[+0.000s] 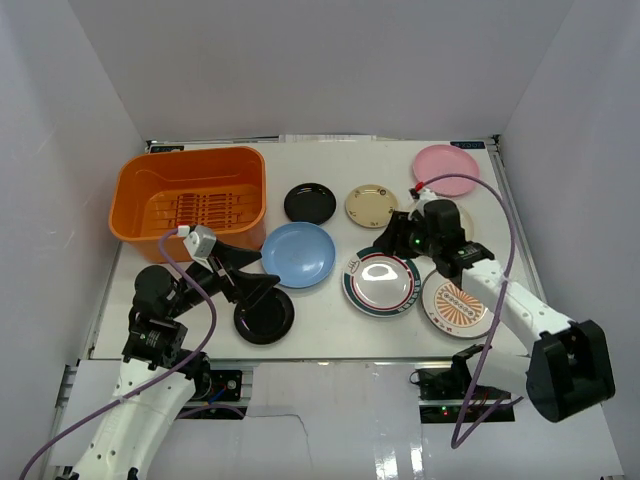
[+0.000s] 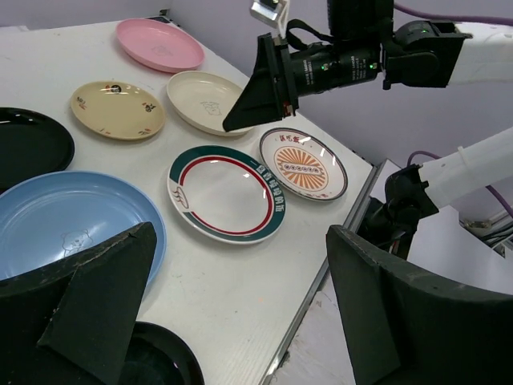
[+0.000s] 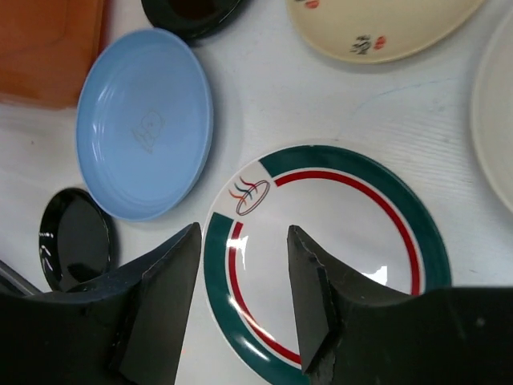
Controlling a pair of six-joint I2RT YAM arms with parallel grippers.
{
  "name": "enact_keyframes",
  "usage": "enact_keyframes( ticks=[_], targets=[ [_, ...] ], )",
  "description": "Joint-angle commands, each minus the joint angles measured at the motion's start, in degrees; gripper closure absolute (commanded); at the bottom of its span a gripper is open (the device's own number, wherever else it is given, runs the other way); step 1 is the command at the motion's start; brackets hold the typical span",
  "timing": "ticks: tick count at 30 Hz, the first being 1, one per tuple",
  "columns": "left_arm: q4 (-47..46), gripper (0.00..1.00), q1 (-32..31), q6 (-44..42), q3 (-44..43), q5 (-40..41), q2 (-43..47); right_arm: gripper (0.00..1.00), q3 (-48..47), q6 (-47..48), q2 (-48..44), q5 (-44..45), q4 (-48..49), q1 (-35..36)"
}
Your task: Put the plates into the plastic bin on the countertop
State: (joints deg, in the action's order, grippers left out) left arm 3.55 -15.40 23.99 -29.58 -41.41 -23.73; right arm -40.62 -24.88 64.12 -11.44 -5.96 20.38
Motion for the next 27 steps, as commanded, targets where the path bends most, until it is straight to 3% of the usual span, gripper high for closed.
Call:
enact_keyframes(
  ticks=[1, 4, 8, 11, 19, 27],
  targets=[
    [1.11, 0.02, -0.33, -1.31, -1.62, 0.01, 0.43, 0.46, -5.6, 2.56, 4.95, 2.03, 1.74, 7.36],
    [1.37, 0.02, -0.33, -1.66, -1.71, 0.45, 0.79, 0.44, -8.85, 3.26, 11.62, 3.96, 2.79, 12.03],
    [1.99, 0.02, -0.42, -1.75, -1.71, 1.42, 1.14, 0.31, -13.86, 4.75, 18.12, 8.62, 1.57, 16.61],
    [2.07, 0.02, -0.42, -1.66, -1.79, 2.21, 0.96, 0.27, -18.78, 5.98, 23.85, 11.18, 0.25, 20.21],
    [2.34, 0.02, -0.42, -1.05, -1.88, 4.14, 1.31, 0.36, -27.93, 6.08, 37.47, 18.62, -1.69, 25.76],
    [2.51, 0.02, -0.6, -0.79, -1.97, 5.63, 1.31, 0.4, -27.5, 6.78, 37.22, 24.45, -1.16, 26.11]
  ],
)
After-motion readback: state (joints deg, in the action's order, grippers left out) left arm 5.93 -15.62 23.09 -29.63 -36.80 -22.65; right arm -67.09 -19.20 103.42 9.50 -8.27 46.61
